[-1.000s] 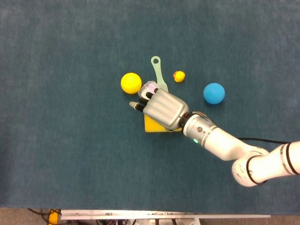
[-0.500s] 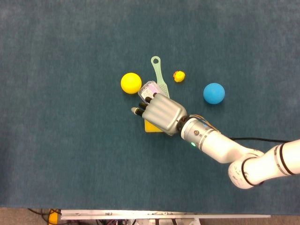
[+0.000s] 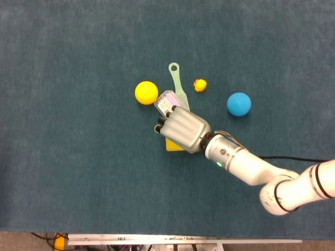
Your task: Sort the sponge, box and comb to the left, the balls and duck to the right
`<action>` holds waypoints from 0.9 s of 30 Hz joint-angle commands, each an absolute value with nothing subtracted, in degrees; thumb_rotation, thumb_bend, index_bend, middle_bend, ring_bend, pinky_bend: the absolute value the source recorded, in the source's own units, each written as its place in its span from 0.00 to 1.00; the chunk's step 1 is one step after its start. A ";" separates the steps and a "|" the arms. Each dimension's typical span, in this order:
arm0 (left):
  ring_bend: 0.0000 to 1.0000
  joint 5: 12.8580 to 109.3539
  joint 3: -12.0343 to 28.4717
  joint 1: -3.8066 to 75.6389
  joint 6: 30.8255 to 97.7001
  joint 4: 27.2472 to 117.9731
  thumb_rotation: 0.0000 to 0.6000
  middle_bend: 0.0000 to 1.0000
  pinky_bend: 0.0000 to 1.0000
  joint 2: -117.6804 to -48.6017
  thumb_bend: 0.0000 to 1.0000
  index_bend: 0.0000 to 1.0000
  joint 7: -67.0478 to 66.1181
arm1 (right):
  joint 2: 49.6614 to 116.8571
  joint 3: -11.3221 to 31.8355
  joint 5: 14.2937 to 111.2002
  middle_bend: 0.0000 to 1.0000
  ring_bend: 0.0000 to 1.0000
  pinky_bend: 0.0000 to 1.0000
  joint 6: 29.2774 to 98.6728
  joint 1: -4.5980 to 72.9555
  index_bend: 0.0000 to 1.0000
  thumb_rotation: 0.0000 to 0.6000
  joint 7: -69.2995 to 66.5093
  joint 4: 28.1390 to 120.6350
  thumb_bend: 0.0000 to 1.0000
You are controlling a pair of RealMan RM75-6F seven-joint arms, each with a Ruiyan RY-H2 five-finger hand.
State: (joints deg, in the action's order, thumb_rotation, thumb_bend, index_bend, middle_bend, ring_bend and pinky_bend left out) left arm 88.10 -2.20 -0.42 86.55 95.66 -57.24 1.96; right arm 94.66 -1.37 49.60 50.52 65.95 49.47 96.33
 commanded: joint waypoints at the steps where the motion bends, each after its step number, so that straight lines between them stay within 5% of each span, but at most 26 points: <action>1: 0.31 88.20 -2.23 -0.46 86.59 95.54 1.00 0.34 0.23 -57.32 0.43 0.36 2.04 | 93.40 -2.33 51.59 0.39 0.46 0.42 51.56 64.79 0.42 1.00 48.53 98.10 0.04; 27: 0.31 89.37 -2.53 -0.76 87.08 96.17 1.00 0.34 0.23 -57.80 0.43 0.36 1.32 | 83.13 -9.88 66.87 0.51 0.58 0.62 55.29 54.83 0.58 1.00 43.15 106.49 0.05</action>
